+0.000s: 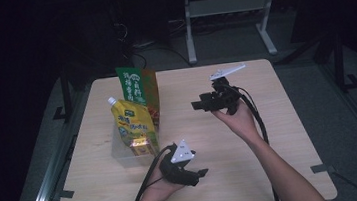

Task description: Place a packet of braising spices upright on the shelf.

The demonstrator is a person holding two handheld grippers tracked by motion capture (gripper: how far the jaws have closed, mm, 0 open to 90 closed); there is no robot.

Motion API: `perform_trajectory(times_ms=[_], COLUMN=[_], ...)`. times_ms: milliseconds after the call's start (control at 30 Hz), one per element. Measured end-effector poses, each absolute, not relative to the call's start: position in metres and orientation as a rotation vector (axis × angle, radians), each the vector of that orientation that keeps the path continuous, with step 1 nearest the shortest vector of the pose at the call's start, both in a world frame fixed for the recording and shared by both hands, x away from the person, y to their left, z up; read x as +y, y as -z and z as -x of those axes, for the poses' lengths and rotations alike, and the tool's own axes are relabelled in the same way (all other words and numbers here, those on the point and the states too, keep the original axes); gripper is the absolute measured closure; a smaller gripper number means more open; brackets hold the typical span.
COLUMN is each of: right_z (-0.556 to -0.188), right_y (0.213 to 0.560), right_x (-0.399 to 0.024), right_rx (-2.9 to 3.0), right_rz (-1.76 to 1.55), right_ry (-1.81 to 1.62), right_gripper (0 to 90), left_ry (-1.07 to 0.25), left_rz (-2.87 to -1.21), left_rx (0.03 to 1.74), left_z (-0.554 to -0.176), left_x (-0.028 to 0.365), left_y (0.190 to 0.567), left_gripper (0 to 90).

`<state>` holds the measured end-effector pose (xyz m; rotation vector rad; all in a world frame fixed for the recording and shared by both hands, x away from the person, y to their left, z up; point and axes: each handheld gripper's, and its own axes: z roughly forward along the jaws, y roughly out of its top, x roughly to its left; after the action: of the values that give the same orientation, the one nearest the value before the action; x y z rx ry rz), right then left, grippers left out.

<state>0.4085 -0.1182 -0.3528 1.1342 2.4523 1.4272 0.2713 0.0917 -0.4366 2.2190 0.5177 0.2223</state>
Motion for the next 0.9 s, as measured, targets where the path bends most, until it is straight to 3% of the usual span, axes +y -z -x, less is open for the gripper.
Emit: perform_trajectory(times_ms=[900], right_z=[-0.361], right_y=[0.388], right_x=[-0.18], right_rx=[2.425], right_rz=[-1.254], right_ry=[-1.428], right_gripper=[42.6], left_ry=[-0.231], left_rz=[-2.219], left_rx=[0.516], left_z=[-0.271], left_x=[0.095], left_y=[0.436], left_gripper=[25.8])
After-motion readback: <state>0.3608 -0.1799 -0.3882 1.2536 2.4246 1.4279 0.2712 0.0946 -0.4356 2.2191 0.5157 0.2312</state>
